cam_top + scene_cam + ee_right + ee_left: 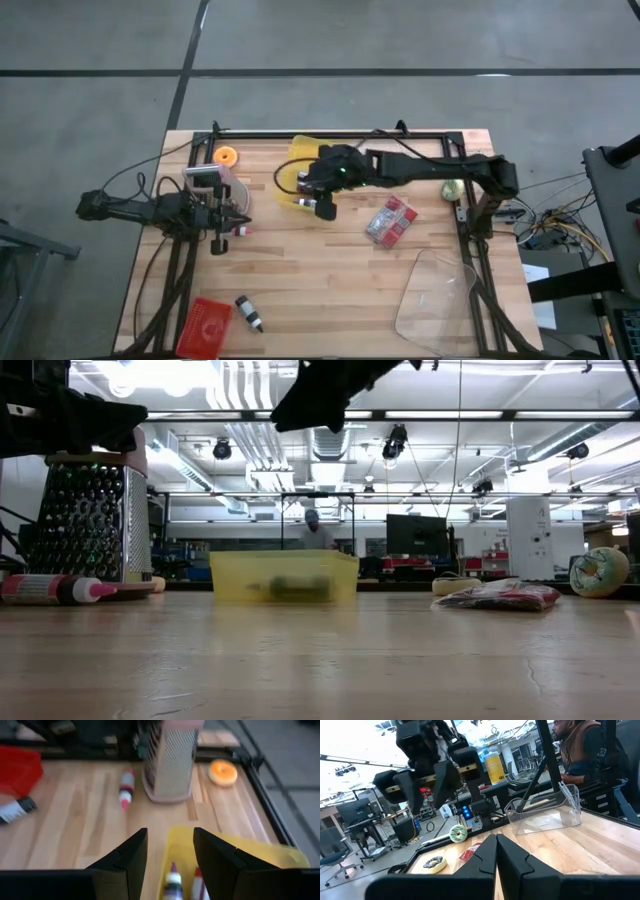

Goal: Pick & Place Food Item
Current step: Put the pink food coloring into the yellow bin

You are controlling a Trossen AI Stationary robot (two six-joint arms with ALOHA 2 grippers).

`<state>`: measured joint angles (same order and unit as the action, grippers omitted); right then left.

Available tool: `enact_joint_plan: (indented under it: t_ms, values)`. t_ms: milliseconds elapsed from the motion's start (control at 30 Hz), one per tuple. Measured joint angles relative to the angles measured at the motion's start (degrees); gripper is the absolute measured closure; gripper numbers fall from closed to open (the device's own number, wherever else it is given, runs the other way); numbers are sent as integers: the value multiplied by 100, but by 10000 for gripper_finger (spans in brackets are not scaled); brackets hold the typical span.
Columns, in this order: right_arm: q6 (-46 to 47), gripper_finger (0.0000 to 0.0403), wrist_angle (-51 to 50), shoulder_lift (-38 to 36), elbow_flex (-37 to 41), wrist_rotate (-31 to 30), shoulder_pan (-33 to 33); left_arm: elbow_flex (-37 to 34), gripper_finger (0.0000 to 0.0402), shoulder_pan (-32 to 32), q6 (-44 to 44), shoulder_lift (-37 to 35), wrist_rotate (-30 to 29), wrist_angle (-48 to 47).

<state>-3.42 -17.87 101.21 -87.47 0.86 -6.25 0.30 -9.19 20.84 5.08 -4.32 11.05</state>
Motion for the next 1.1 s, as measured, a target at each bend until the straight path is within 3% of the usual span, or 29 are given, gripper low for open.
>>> enact_joint_plan:
  t_ms: [233,433,733,933,1100]
  values:
    - [21,248,2550,-780,1998,-123,203,-1,388,1,0,0,0,-11]
    - [191,253,4073,-1397,3497,-120,224,-1,388,0,1,2,0,-42]
    - [378,273,4451,-2375,4789,-553,224,-1,388,0,-2,22,0,-67]
    - [309,298,5137,-3345,5675,-562,239,0,388,2,1,33,0,-66]
    - [759,323,5125,-3988,6375,-560,239,0,388,1,0,33,0,-64]
